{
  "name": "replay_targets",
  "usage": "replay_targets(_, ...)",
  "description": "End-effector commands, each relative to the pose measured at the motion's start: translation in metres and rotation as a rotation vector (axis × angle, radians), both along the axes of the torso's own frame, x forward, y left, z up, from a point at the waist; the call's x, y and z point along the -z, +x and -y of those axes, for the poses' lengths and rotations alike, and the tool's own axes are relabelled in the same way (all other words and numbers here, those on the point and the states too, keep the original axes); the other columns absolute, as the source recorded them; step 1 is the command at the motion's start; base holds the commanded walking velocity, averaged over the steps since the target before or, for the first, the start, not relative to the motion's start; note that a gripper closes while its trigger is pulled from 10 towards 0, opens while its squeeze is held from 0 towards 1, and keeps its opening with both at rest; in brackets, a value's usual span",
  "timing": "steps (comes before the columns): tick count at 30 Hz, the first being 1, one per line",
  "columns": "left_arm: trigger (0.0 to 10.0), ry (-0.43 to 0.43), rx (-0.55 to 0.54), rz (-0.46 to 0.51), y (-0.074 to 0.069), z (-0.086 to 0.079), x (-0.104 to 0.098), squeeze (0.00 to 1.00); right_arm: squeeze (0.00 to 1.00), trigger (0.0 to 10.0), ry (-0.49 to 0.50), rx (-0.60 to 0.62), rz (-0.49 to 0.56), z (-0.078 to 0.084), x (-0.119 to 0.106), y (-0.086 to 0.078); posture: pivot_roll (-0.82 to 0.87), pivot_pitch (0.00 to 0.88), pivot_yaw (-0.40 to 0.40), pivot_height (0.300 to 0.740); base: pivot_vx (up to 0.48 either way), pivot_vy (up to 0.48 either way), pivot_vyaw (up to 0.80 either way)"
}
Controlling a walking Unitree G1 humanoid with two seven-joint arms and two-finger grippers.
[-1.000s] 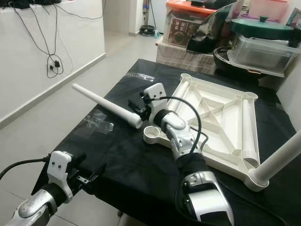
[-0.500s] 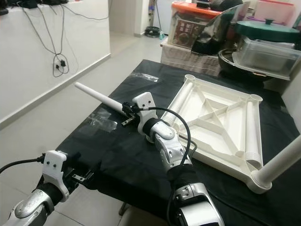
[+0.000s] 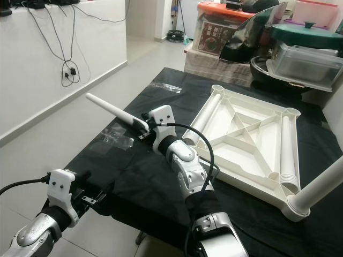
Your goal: Building children table
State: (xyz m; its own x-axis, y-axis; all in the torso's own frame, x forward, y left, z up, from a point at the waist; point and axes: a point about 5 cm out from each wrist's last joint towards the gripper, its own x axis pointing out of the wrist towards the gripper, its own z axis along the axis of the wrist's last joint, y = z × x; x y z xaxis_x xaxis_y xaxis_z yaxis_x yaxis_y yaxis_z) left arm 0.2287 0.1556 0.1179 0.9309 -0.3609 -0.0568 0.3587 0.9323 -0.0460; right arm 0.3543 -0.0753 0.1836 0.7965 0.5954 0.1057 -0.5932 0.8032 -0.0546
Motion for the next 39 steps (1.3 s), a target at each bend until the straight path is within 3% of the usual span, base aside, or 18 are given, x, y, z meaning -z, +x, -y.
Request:
replay_targets(1, 10.0, 0.013, -0.010, -0.001, 0.001, 0.000, 0.002, 0.00, 1.00, 10.0, 0.026, -0.011, 0.003, -0.002, 0.000, -0.004, 0.08, 0.000, -0.096, 0.740, 0.000, 0.000, 0.00)
replay_targets(11, 10.0, 0.004, -0.026, 0.025, 0.004, 0.000, 0.000, 0.00, 1.00, 10.0, 0.044, 0.035, -0.010, -0.006, 0.003, -0.009, 0.08, 0.000, -0.098, 0.740, 0.000, 0.000, 0.00)
replay_targets(17, 10.0, -0.002, -0.025, 0.037, 0.005, 0.002, -0.002, 0.00, 1.00, 10.0, -0.034, 0.031, 0.020, -0.011, 0.007, -0.014, 0.07, 0.000, -0.093, 0.740, 0.000, 0.000, 0.53)
replay_targets(18, 10.0, -0.004, -0.027, 0.042, 0.006, 0.002, -0.002, 0.00, 0.00, 10.0, -0.038, 0.034, 0.023, -0.011, 0.008, -0.015, 0.07, 0.000, -0.092, 0.740, 0.000, 0.000, 0.80)
replay_targets(26, 10.0, -0.019, -0.070, 0.093, 0.008, -0.003, -0.011, 0.00, 0.00, 10.0, -0.020, 0.077, 0.019, -0.007, 0.007, -0.012, 0.08, 0.000, -0.094, 0.740, 0.000, 0.000, 0.80)
replay_targets(30, 10.0, -0.029, -0.086, 0.118, 0.009, -0.005, -0.015, 0.00, 0.00, 10.0, 0.027, 0.106, 0.011, -0.005, 0.001, -0.008, 0.08, 0.000, -0.095, 0.740, 0.426, 0.000, 0.00)
replay_targets(39, 10.0, -0.027, -0.079, 0.126, 0.010, -0.002, -0.015, 0.00, 0.00, 10.0, 0.034, 0.124, 0.023, -0.001, -0.007, -0.004, 0.08, 0.000, -0.096, 0.740, 0.444, 0.000, 0.00)
